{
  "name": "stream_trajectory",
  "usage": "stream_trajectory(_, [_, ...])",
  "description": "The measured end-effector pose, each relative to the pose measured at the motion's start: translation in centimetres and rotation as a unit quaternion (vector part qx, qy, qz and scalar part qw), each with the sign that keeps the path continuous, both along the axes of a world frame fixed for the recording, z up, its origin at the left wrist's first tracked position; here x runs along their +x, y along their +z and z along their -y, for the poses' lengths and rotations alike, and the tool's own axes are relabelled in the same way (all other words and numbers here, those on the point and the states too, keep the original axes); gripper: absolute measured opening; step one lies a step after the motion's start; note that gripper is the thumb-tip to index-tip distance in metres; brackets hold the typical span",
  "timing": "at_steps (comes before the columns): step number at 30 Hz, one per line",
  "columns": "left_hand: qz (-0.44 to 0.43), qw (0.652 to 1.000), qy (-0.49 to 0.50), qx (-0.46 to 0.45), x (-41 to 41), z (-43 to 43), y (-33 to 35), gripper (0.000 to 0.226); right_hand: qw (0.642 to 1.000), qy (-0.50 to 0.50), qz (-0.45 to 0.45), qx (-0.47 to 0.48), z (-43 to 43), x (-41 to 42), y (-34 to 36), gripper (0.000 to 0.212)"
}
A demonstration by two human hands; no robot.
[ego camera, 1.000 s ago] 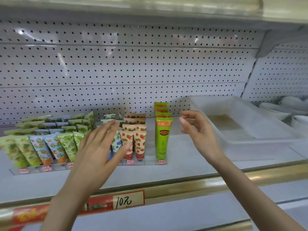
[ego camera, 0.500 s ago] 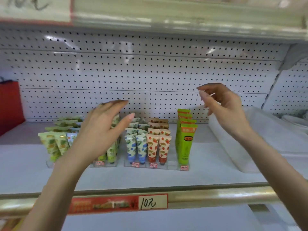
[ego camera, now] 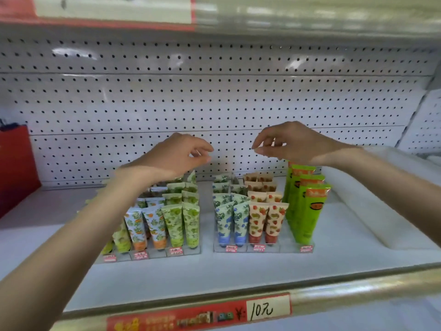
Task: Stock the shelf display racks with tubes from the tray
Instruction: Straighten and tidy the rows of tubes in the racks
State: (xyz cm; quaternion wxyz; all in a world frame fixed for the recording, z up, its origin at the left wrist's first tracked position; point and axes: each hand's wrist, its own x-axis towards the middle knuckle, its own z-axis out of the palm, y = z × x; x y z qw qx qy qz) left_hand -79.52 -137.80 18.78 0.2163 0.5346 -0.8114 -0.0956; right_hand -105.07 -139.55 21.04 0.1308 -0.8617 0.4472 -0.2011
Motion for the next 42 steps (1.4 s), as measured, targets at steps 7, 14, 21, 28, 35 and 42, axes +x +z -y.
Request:
stream_trajectory(7, [0.069, 0.997, -0.022, 0.031, -0.8, 5.4, -0.9, 0.024, 0.989, -0.004, -0.142, 0.049, 4.9, 2.3, -1.1, 0.022])
stream_trajectory(14, [0.079, 0.994, -0.043, 0.069, -1.3, 7.5, -3.0, 0.02, 0.974, 0.001, -0.203, 0.097, 7.4, 3.7, -3.0, 0.036])
stream_trajectory(21, [0.077, 0.994, -0.039, 0.063, -1.0, 8.1, -4.1, 0.017, 0.971, 0.028, -0.207, 0.12, 7.6, 4.7, -3.9, 0.039])
stream_trajectory(28, [0.056, 0.996, -0.044, 0.058, -1.0, 7.9, -4.5, 0.012, 0.965, 0.019, -0.248, 0.089, 7.7, 5.3, -4.7, 0.043])
stream_trajectory(35, [0.043, 0.996, -0.056, 0.058, -1.1, 7.7, -4.7, 0.009, 0.967, 0.026, -0.248, 0.056, 7.6, 5.7, -4.5, 0.024])
stream_trajectory(42, [0.04, 0.996, -0.056, 0.049, -1.0, 7.3, -5.1, 0.008, 0.972, 0.039, -0.231, 0.032, 7.5, 5.8, -4.7, 0.023])
